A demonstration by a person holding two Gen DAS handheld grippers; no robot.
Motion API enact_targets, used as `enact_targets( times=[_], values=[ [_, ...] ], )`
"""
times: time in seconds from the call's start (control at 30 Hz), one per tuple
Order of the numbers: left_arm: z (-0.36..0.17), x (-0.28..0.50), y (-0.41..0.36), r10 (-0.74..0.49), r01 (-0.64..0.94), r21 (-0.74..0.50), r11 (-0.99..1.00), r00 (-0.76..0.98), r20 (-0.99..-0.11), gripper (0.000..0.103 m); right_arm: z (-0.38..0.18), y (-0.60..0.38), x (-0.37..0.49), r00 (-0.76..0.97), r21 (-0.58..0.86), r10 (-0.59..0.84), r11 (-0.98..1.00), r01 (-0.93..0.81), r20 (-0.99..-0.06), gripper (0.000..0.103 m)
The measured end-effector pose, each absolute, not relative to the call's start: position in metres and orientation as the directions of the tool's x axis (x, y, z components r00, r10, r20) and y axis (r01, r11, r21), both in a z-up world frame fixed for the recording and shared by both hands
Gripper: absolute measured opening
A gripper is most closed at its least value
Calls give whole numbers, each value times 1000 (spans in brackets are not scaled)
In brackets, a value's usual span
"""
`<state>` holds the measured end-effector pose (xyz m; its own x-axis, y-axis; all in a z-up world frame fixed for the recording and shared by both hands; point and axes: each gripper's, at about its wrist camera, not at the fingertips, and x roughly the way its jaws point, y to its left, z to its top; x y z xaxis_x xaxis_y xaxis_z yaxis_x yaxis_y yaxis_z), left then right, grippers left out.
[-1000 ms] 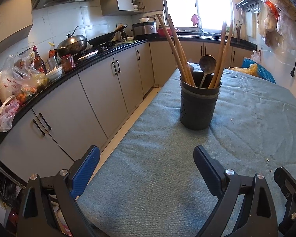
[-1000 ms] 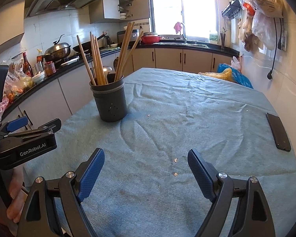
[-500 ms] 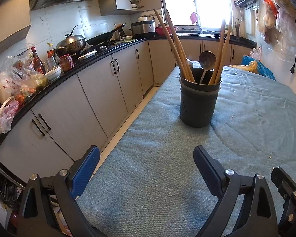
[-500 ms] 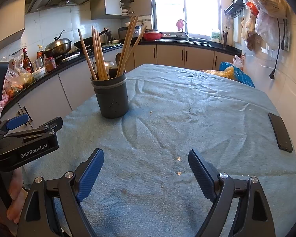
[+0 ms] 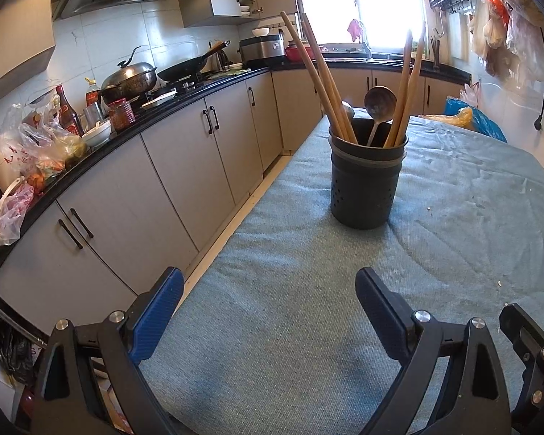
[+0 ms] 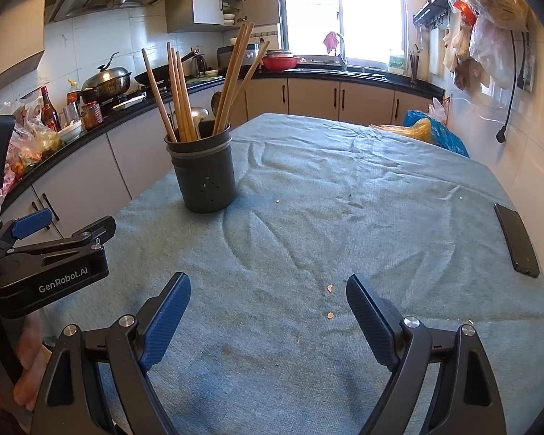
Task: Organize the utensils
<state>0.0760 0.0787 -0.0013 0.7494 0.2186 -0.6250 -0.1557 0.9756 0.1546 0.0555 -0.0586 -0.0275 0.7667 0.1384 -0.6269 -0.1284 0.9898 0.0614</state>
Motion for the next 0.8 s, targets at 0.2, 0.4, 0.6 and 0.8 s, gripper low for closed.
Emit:
enact_targets(
  times=[0.2,0.4,0.6,0.8],
  values=[
    [-1,76,79,219,-156,155,976,750,-625,95,-28,-58,56,764,63,139,990,-128,-630,91],
    [-2,76,79,220,-156,156,975,750,-624,95,-29,-58,56,763,65,139,990,-127,-631,91],
    [-2,76,78,220,-155,157,975,749,-625,95,-30,-59,56,763,68,140,990,-126,-632,91],
    [-3,76,78,223,-158,158,975,748,-626,95,-33,-62,55,761,74,138,990,-119,-634,91]
  ],
)
